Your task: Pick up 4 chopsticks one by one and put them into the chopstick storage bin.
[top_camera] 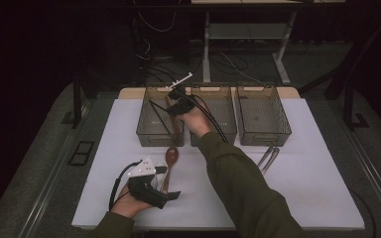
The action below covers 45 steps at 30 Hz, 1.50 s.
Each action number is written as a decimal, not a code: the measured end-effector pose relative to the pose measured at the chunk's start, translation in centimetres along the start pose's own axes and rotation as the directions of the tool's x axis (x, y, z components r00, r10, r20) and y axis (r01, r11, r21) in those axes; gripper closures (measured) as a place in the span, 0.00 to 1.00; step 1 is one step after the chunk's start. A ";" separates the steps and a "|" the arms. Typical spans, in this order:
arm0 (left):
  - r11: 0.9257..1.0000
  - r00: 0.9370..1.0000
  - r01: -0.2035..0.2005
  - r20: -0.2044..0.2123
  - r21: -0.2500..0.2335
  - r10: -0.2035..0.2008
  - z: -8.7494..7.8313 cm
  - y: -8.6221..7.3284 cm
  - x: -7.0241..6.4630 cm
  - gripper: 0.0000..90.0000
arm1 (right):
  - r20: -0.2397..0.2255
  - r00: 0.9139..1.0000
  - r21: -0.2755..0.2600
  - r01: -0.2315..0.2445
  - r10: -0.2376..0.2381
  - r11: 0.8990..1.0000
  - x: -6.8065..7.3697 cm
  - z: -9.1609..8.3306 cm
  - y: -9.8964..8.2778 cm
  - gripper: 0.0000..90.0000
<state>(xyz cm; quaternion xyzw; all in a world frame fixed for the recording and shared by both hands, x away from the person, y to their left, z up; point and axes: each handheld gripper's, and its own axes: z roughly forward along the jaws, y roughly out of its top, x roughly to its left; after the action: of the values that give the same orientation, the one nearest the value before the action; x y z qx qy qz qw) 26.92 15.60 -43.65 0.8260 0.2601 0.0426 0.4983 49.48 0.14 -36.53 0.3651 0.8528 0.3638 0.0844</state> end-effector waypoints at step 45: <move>1.000 0.999 0.007 -0.031 0.009 -0.007 0.1 -0.1 0.2 0.00 | -0.114 0.987 -0.141 0.096 -0.112 0.985 -1.1 -9.3 -6.6 0.32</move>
<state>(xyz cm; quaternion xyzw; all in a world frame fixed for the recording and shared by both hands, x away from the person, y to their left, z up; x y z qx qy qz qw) 27.08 15.67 -43.80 0.8265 0.2710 0.0527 0.4905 42.74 -8.88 -34.45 0.2905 0.8478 0.4373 0.0755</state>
